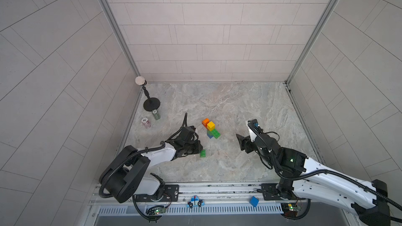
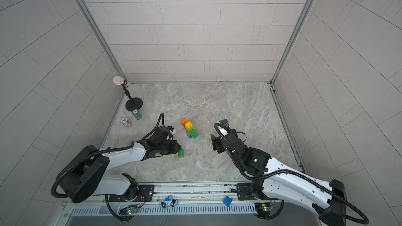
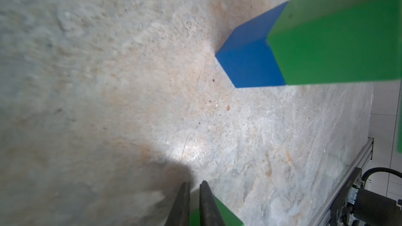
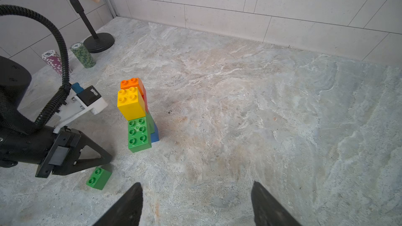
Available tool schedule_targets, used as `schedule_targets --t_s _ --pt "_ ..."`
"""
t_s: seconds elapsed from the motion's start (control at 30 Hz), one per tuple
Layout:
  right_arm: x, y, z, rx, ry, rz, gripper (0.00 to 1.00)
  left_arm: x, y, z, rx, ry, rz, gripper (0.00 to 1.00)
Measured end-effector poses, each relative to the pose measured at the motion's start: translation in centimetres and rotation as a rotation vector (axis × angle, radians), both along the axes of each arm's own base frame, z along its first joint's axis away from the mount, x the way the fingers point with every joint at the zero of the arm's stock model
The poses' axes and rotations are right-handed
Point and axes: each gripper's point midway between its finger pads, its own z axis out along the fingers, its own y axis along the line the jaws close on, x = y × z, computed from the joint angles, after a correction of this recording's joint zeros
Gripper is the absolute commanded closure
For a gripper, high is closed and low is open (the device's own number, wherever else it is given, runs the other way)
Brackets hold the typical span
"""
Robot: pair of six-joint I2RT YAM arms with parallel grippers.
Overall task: Assemble a fork with lego
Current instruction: Pick up the lego brick from the center of the board.
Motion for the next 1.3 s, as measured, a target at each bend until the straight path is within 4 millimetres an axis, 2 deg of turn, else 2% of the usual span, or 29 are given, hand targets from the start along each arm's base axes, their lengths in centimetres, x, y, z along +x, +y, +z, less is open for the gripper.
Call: schedule_targets --t_s 0.43,0.57,0.67,0.8,0.9,1.03,1.13,1.3 --pt "0.0 -0.5 -0.4 0.022 0.026 -0.045 0.18 -4.6 -1.1 -0.1 -0.004 0.005 -0.024 0.84" --pt "-0.4 -0.8 -1.8 0.061 0.102 -0.095 0.18 -6.3 -2.3 0.0 -0.01 0.014 -0.07 0.83" --pt "-1.8 0.0 -3.3 0.099 0.163 -0.095 0.18 -7.1 -2.6 -0.1 -0.013 0.015 -0.087 0.83" --pt "-4.5 2.5 -5.3 0.095 0.234 -0.032 0.14 -7.0 0.2 0.3 0.012 -0.024 0.006 0.76" --pt "-6.7 5.2 -7.0 0.056 0.273 0.024 0.11 -5.6 3.3 1.8 0.002 -0.107 0.141 0.66" --pt "-7.6 9.0 -8.7 0.0 0.311 0.025 0.08 -2.2 7.5 4.6 -0.067 -0.193 0.358 0.63" --pt "-7.5 11.7 -9.6 0.0 0.332 0.007 0.06 -1.0 10.1 4.6 -0.061 -0.185 0.46 0.63" --pt "-7.3 14.0 -11.0 -0.007 0.371 -0.031 0.11 -1.3 10.4 3.5 -0.053 -0.122 0.441 0.61"
